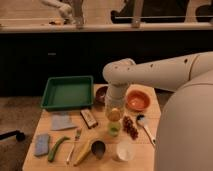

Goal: Place apple in paper cup

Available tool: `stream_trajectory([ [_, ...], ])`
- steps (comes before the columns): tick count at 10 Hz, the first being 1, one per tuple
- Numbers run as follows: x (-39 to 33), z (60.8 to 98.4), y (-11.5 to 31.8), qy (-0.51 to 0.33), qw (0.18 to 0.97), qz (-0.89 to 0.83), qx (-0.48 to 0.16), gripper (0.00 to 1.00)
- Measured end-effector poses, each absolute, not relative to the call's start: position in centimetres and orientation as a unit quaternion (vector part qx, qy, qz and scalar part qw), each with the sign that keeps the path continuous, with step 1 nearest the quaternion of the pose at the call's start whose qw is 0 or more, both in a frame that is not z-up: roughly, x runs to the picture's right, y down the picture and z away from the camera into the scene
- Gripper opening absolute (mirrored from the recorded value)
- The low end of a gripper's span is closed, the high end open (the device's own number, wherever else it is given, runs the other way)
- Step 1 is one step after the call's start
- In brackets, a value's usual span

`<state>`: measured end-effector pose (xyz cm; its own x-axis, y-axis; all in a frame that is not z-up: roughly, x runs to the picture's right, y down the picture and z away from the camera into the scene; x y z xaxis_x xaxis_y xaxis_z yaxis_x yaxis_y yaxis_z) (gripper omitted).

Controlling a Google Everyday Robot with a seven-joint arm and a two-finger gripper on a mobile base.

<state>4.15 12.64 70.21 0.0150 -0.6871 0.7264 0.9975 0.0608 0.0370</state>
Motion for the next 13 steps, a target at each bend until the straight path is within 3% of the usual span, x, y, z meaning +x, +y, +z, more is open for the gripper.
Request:
stream_trajectory([
  [4,4.4,69.9,13.1,-0.295,0.662,-0.634,-0.268,0.0],
  [13,6.8,65.0,18.0,-0.274,0.665,-0.631,-0.29,0.0],
])
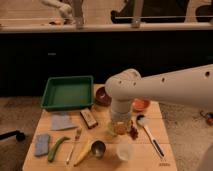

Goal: Place apple in paper cup

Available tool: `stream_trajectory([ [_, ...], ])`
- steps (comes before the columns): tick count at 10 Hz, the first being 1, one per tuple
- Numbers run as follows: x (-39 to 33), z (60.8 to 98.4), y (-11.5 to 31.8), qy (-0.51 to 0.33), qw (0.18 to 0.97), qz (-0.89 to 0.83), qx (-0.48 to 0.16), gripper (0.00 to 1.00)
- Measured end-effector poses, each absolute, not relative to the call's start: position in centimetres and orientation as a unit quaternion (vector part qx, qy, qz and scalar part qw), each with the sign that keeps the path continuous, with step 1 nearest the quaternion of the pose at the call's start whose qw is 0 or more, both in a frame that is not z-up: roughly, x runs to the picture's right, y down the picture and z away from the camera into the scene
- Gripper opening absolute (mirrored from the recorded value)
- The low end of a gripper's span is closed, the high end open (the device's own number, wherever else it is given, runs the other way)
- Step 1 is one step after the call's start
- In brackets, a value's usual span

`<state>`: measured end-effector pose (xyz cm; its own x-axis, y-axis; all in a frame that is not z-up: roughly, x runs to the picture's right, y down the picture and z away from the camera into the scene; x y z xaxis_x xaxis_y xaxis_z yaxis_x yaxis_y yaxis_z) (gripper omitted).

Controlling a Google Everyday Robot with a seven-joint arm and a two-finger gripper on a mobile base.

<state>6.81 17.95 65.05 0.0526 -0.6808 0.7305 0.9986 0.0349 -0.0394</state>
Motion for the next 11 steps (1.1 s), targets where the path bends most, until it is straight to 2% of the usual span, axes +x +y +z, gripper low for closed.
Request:
stream_trajectory([
  [4,8.4,63.5,20.3,-0.274,0.68,-0.615,-0.29,0.0],
  [11,8.4,63.6,23.6,-0.294,0.684,-0.599,-0.296,0.0],
])
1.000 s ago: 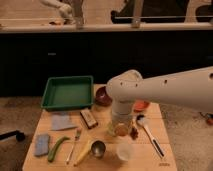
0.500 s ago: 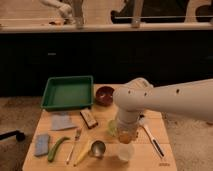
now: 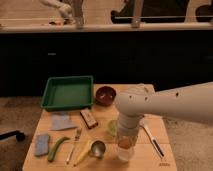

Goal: Place apple in paper cup

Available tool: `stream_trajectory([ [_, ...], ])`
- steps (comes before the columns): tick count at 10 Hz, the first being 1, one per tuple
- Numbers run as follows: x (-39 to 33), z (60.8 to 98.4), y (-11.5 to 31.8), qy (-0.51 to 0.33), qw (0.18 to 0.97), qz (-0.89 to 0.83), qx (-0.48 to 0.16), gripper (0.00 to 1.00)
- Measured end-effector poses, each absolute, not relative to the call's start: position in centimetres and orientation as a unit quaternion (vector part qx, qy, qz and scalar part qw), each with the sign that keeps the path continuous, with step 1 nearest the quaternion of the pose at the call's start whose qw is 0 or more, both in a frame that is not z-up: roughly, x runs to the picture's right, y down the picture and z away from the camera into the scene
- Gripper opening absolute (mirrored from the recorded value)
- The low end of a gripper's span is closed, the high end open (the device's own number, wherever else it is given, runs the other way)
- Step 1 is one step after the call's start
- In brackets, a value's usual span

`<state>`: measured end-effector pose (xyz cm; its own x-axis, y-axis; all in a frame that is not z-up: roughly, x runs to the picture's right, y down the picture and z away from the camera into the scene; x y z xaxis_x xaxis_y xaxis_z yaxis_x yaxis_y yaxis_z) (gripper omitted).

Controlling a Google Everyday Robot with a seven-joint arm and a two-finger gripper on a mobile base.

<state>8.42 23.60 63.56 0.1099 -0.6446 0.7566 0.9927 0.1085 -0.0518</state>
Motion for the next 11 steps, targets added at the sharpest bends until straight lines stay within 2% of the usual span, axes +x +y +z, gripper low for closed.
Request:
stream_trajectory([
  [11,9.0,63.6,26.8,-0.317,0.685,-0.583,-0.299,0.0],
])
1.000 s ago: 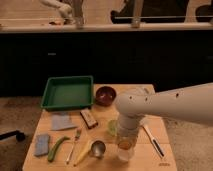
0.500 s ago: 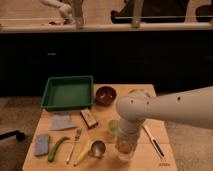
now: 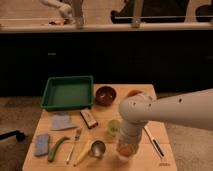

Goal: Place apple in paper cup

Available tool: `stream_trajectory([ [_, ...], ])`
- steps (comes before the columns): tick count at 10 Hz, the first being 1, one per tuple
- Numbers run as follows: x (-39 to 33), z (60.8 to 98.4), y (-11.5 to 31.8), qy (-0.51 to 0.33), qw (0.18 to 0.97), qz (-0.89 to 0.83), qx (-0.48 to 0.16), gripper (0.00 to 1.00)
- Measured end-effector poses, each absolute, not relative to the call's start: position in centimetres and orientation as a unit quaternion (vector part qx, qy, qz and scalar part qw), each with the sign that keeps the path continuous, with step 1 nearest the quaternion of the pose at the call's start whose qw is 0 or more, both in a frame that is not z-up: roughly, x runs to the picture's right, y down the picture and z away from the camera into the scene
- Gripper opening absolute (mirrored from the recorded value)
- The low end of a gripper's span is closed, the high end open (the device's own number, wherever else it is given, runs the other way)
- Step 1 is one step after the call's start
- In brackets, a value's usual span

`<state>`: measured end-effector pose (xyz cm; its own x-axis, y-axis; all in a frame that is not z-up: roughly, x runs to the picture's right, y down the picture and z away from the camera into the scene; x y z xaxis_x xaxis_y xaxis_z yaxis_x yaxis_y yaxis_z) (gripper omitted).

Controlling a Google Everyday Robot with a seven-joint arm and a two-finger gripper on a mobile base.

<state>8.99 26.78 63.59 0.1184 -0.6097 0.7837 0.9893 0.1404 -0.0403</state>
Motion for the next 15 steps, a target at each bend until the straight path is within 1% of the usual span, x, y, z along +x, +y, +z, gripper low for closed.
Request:
stream_trajectory([
  [5,9.3,64.8,27.4,-0.334,0.68,-0.574,-0.31,0.0],
  [10,9.5,65.2,27.3,-0.338,0.678,-0.573,-0.313,0.01],
  [11,9.5,65.2,27.3,-0.338,0.678,-0.572,-0.313,0.07],
  [13,9.5,65.2,27.3,-0.338,0.678,-0.572,-0.313,0.27],
  [14,9.5,65.2,27.3,-0.338,0.678,-0.572,-0.313,0.35],
  [15,9.5,65.2,27.3,-0.338,0.678,-0.572,-0.313,0.47],
])
